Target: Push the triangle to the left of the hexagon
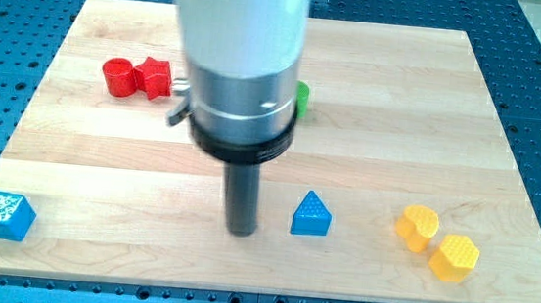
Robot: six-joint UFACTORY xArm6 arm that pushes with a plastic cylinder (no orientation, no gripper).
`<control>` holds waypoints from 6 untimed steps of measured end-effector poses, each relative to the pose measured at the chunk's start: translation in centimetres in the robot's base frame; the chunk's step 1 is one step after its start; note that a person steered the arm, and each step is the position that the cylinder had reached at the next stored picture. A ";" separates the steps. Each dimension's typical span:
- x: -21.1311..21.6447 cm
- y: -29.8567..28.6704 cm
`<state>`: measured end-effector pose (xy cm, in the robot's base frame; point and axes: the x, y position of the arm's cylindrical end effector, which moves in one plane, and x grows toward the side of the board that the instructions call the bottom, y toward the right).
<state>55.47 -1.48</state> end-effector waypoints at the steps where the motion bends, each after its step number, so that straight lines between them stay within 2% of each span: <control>1: -1.0 6.2; 2: -0.4 14.3; 3: 0.9 12.3; 4: 4.0 3.9; 5: 6.4 0.0; 6: 6.1 -16.6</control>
